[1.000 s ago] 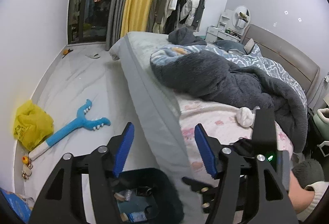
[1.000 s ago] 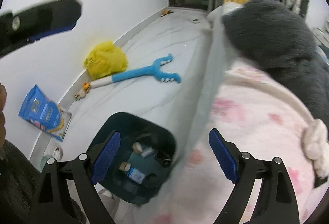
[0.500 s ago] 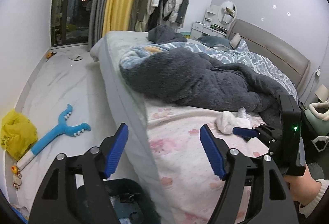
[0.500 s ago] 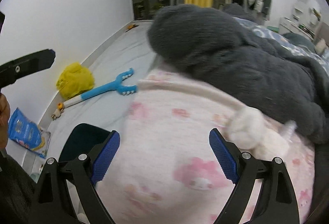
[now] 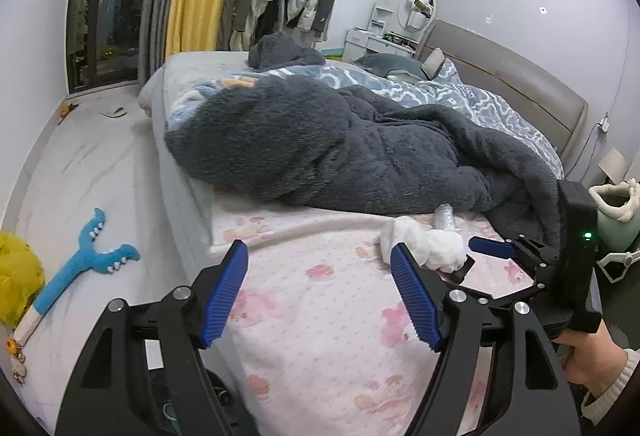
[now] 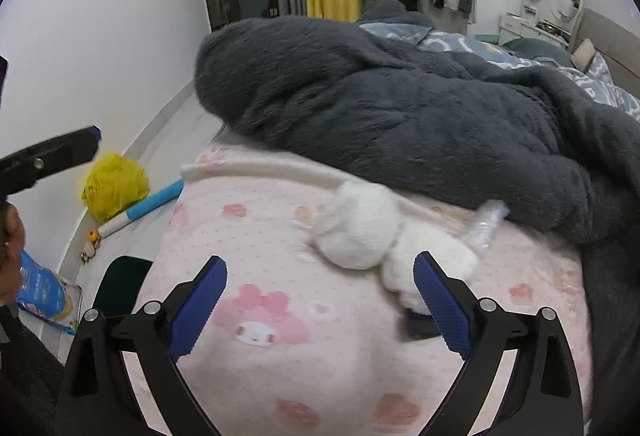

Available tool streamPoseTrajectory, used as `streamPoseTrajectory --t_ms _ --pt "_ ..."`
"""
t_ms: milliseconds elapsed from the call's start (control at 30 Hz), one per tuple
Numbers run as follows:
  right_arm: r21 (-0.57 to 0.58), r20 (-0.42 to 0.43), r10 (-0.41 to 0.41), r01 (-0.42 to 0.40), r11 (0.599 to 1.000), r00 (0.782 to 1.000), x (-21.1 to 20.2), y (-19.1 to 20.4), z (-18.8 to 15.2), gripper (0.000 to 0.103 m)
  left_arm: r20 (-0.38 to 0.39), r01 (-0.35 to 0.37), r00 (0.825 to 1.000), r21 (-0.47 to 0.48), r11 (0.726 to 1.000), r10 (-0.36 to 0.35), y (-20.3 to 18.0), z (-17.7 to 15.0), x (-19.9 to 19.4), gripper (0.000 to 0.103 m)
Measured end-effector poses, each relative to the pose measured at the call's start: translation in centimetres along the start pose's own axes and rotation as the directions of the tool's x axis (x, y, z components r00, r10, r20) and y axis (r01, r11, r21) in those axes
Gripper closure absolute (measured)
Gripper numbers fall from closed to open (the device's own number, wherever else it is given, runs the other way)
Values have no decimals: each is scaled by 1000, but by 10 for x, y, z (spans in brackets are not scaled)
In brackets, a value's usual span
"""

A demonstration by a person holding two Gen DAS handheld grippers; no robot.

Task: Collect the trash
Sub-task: 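Move both tools back over the bed toward the white cotton balls, then grasp the black plastic arc with the right tool while the left tool grasps a white cotton ball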

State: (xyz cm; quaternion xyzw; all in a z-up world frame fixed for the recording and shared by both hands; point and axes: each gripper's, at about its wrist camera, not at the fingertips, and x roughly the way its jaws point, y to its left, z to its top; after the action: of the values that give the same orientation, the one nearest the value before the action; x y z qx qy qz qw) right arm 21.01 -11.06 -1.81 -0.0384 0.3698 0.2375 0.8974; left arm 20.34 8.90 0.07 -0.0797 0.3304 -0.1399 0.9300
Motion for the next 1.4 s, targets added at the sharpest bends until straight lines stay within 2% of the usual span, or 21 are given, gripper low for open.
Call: streamPoseTrajectory --t_ms 233,300,367,567,733,867,1100,1200,1400 --pt "-5 6 -13 13 1000 1000 -9 -29 -9 7 -17 36 999 -10 999 -36 -16 3 27 25" --pt "-12 -2 -23 23 1000 1000 -8 -36 -14 10 -22 45 999 -14 999 -46 -19 3 34 25" --pt "-1 -15 -21 21 1000 1000 -5 -45 -18 17 -31 63 997 -18 998 -64 -24 2 43 25" --pt "29 -45 -8 9 1000 999 6 -67 -32 23 -61 99 993 -8 995 -100 -36 -4 65 25" --pt "31 -58 11 -9 999 998 12 -71 -35 25 -89 117 989 2 993 -116 -46 -9 82 25" --pt "39 -80 23 -20 999 996 21 -74 -39 29 -114 164 979 -30 986 -167 -51 -11 97 25" --pt "39 -103 42 -38 999 994 32 -77 -45 34 -151 179 971 -49 983 -184 -57 -17 121 25" --pt "48 -104 51 -46 998 993 35 -79 -47 38 -160 198 965 -74 977 -207 -59 -18 131 25" --pt "54 -96 52 -47 997 994 33 -84 -48 51 -167 232 954 -109 967 -248 -63 -20 144 25"
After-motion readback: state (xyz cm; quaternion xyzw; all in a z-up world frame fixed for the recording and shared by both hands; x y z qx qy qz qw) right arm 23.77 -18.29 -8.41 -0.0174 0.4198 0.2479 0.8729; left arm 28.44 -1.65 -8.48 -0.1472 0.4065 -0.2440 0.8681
